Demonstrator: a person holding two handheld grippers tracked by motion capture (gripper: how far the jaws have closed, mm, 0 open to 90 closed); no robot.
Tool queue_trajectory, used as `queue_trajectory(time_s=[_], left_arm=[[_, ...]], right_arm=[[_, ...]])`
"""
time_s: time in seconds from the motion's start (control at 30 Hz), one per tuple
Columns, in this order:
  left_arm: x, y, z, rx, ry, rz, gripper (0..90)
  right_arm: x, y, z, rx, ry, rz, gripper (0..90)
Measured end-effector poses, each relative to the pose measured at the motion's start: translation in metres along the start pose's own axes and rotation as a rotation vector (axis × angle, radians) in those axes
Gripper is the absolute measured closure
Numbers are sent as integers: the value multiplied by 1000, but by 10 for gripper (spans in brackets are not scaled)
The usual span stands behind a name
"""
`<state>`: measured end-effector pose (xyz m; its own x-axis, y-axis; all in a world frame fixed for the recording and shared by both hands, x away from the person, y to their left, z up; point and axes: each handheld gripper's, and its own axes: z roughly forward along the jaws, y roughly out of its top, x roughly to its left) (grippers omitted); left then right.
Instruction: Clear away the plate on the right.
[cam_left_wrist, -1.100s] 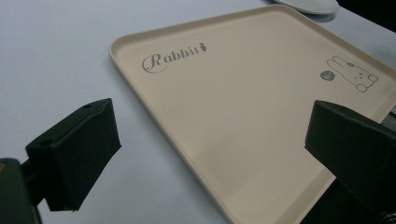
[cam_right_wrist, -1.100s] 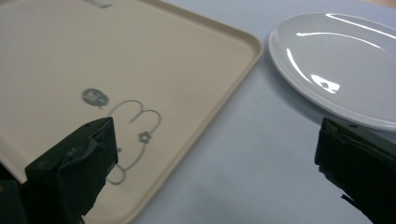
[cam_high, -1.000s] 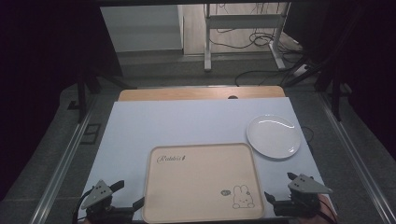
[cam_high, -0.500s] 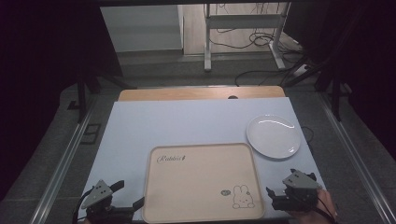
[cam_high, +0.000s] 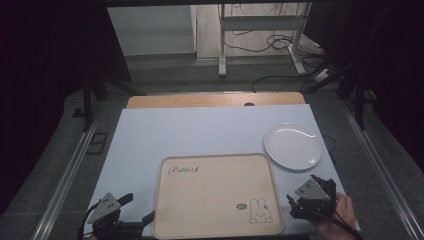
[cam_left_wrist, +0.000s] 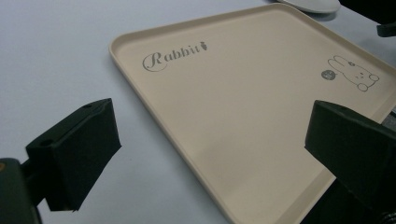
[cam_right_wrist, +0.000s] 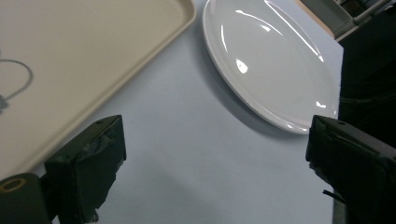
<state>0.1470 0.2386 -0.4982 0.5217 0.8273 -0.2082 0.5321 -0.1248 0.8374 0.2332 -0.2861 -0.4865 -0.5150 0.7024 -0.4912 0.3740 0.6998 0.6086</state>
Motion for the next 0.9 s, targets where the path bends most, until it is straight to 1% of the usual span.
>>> queue_trajectory(time_s=[0.1,0.13,0.17,0.27,0.3,0.33,0.5,0.57,0.6,0.67,0.7,0.8,0.9], left_arm=[[0,0,0,-1,-1,-1,30],[0,0,0,0,0,0,30],[0,0,0,0,0,0,30],[0,0,0,2,0,1,30],[0,0,0,1,0,0,30],[0,0,0,3,0,2,30],[0,0,0,3,-1,1,31],[0,0,0,4,-1,1,31],[0,0,0,4,-1,1,31],[0,0,0,4,-2,2,31],[0,0,0,4,-2,1,31],[0,0,0,5,-2,2,31],[0,0,0,5,-2,2,31]], right_arm=[[0,1,2,9,-18,-25,69],[1,3,4,16,-37,-52,82],[1,3,4,16,-37,-52,82],[3,5,8,32,-67,-96,103],[4,6,10,41,-89,-128,120],[4,6,10,41,-89,-128,120],[5,7,17,66,-129,-197,155],[5,8,21,76,-147,-232,174],[5,8,21,76,-147,-232,174],[5,8,24,83,-164,-262,197],[5,8,24,83,-164,-262,197],[4,10,28,92,-189,-299,220],[3,10,30,93,-200,-306,224]])
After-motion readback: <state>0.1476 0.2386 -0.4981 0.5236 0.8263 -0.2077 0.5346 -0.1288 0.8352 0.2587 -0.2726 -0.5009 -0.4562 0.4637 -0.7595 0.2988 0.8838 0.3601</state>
